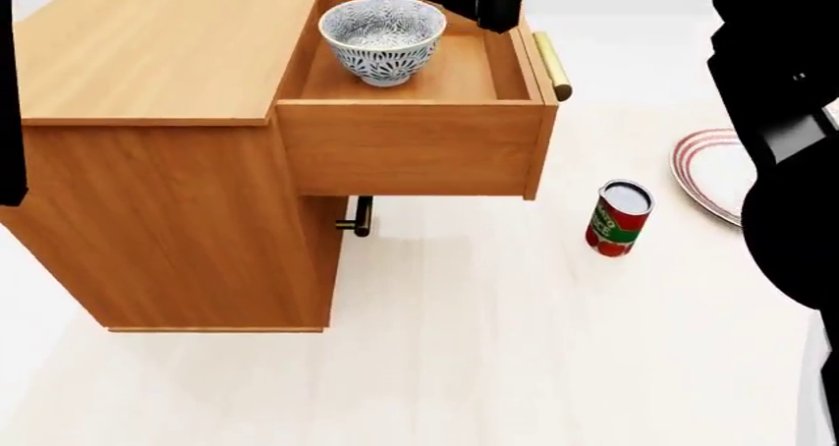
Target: Put the bowl in the top drawer of the cabinet.
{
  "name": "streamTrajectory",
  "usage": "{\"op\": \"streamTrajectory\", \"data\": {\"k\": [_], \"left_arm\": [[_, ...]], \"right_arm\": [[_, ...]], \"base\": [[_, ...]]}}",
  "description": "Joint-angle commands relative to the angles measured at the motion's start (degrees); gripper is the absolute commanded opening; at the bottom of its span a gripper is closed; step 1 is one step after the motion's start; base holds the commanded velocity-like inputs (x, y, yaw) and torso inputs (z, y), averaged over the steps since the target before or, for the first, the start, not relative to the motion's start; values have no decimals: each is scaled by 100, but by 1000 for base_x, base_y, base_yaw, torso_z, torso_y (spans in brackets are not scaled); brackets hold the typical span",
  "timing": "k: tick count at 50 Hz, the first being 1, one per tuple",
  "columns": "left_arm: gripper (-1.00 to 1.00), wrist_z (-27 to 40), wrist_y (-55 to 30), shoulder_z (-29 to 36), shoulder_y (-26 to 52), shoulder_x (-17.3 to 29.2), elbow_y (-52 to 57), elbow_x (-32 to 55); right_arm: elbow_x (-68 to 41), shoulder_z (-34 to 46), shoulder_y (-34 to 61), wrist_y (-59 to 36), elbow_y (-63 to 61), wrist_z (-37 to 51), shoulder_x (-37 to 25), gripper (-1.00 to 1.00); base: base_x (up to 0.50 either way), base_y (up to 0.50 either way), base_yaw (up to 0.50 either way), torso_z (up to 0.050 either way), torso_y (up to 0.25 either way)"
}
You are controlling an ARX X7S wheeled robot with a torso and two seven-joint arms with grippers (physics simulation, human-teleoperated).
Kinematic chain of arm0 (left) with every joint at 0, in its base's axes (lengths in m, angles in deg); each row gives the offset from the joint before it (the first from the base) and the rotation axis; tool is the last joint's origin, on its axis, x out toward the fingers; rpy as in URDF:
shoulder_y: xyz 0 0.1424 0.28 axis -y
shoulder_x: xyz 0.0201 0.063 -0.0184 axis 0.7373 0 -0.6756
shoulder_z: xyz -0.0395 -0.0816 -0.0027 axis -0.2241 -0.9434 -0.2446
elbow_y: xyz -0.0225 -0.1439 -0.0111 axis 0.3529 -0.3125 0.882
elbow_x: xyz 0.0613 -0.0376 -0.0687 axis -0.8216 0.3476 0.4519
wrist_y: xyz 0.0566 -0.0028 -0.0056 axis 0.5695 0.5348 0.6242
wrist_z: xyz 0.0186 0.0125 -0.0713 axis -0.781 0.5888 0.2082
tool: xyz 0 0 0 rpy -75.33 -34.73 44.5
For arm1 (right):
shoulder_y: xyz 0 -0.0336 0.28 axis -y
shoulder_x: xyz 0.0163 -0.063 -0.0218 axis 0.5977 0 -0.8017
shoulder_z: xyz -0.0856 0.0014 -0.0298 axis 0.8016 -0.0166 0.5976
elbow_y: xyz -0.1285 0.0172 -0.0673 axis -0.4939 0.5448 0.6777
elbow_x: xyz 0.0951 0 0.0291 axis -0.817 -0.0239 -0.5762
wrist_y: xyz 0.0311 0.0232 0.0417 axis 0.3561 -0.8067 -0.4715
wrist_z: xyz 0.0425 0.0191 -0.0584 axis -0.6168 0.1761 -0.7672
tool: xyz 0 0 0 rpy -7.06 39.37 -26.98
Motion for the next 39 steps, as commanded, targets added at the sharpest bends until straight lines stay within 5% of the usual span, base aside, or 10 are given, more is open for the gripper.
{"op": "streamTrajectory", "data": {"k": [1, 9, 20, 28, 39], "left_arm": [[100, -33, 10, -6, -28, -5, 1, -36], [100, -41, 19, 29, -16, -15, -1, -67], [100, -5, 50, 74, 33, 15, 21, -41], [100, 9, 68, 70, 26, 38, 41, -22], [100, 5, 84, 114, 15, 8, 59, -38]], "right_arm": [[249, -271, 139, 144, 144, -184, 0, 100], [1799, -2062, 234, 297, 146, -340, -127, 100], [2075, -2979, 270, 802, 128, -126, -651, 100], [1779, -3382, -985, -2273, -5369, 654, -2786, 100], [1416, -4017, -1741, -4105, -8379, 1390, -3994, 100]], "base": [[0, 0, 0, 0, 141], [0, 0, 0, 0, 141], [0, 0, 0, 0, 146], [0, 0, 0, 0, 149], [0, 0, 0, 0, 149]]}}
